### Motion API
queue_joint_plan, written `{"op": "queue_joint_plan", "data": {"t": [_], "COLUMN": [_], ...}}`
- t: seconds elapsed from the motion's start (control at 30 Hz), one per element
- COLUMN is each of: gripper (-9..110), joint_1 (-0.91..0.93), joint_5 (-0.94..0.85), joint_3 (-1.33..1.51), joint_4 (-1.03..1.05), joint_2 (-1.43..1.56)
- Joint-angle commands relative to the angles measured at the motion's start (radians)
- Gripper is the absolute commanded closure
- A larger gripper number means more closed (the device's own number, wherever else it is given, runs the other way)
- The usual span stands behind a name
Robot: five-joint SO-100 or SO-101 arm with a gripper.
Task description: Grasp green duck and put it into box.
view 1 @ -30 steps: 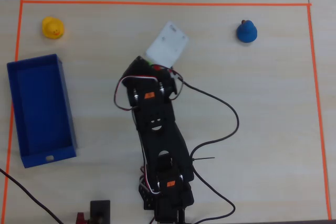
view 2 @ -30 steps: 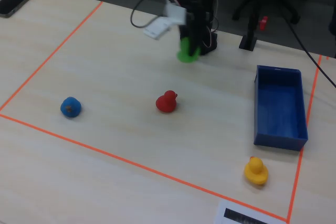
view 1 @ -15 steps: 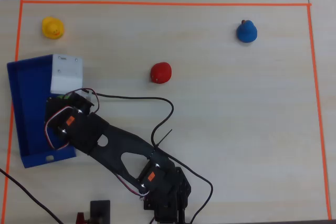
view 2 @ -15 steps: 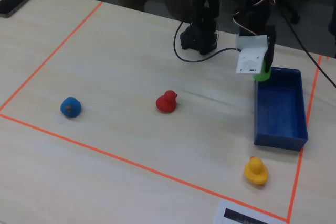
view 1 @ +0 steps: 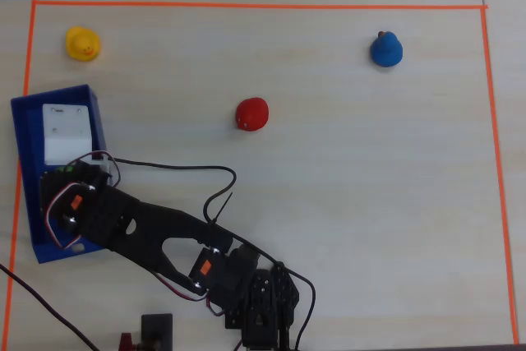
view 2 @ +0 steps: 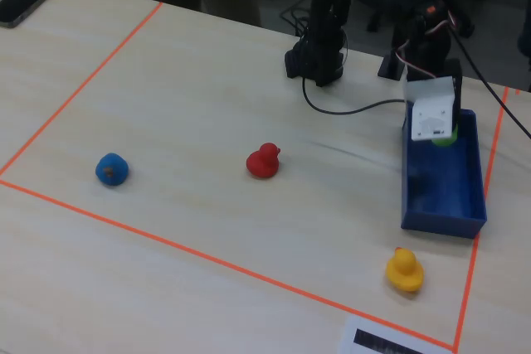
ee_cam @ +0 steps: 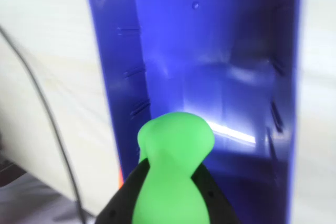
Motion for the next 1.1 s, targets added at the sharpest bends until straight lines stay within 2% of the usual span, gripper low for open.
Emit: {"op": "queue_joint_plan", "data": {"t": [0.0, 0.17, 0.2, 0.3, 0.4, 0.43, 0.77, 0.97, 1.07], "gripper": [76, 60, 60, 73, 97, 101, 101, 101, 101], "joint_1": [0.044, 0.161, 0.190, 0.301, 0.462, 0.514, 0.950, 1.025, 1.042], "joint_5": [-0.061, -0.161, -0.189, -0.244, -0.307, -0.339, -0.629, -0.739, -0.764], "joint_3": [-0.008, 0.035, 0.054, 0.124, 0.252, 0.310, 1.000, 1.355, 1.440], "joint_4": [-0.044, 0.017, 0.034, 0.063, 0.038, 0.018, -0.190, -0.140, -0.084], "joint_2": [-0.002, 0.089, 0.138, 0.324, 0.580, 0.672, 1.488, 1.766, 1.770]}}
